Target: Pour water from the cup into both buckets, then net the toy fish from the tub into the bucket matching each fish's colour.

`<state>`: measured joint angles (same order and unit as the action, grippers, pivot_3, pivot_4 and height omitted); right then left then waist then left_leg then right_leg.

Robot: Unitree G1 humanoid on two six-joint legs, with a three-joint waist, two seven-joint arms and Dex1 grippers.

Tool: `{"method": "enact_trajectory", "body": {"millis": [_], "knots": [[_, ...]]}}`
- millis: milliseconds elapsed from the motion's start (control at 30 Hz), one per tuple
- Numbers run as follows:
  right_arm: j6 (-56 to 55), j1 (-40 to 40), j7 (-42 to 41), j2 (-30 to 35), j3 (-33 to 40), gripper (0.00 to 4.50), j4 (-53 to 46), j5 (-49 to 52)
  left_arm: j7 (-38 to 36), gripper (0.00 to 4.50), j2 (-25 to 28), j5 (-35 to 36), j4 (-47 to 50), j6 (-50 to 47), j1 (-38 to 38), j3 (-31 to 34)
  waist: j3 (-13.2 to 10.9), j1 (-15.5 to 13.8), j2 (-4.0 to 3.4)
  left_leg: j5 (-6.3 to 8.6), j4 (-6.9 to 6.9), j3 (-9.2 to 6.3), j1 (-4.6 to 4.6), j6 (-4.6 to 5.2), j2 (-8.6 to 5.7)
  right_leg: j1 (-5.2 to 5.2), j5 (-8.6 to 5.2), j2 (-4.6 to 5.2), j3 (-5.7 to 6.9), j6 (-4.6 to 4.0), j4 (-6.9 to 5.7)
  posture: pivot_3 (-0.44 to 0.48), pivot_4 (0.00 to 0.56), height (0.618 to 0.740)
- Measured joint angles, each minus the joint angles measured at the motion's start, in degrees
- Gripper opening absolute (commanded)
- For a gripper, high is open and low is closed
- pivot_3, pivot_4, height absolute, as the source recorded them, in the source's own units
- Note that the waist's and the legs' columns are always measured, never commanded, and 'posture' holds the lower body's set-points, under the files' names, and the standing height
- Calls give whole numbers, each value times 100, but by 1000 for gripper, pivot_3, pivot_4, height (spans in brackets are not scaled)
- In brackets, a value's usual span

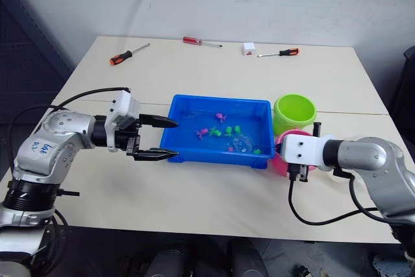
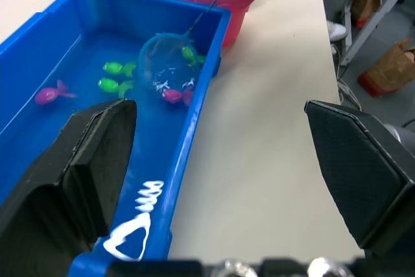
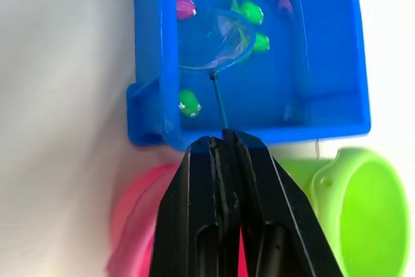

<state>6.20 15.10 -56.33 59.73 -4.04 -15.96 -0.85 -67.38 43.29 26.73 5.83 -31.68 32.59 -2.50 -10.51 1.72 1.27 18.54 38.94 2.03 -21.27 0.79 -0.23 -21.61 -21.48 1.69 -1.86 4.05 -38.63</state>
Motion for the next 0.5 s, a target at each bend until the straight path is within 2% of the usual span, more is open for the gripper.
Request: {"method": "enact_trajectory", "body": {"millis": [233, 367, 500], "knots": [[-261, 594, -161, -431, -449, 0, 499, -174, 32, 4476, 32, -2, -11, 50, 12, 21, 0, -7, 0, 0, -4, 0, -3, 0, 0, -2, 0, 0, 2, 0, 7, 0, 150, 740], [612, 587, -309, -663, -342, 0, 424, 421, 96, 4476, 34, 1, -8, 50, 9, 60, 0, -13, 0, 0, -5, -1, -4, 1, 0, -2, 0, 1, 3, 0, 7, 0, 150, 740], [1759, 555, -362, -684, 122, 0, 134, 1176, 110, 4476, 34, 1, -13, 55, 5, 132, 0, -14, 0, 1, -6, -3, -5, 1, 0, -2, 0, 2, 5, 0, 8, 0, 150, 740]]}}
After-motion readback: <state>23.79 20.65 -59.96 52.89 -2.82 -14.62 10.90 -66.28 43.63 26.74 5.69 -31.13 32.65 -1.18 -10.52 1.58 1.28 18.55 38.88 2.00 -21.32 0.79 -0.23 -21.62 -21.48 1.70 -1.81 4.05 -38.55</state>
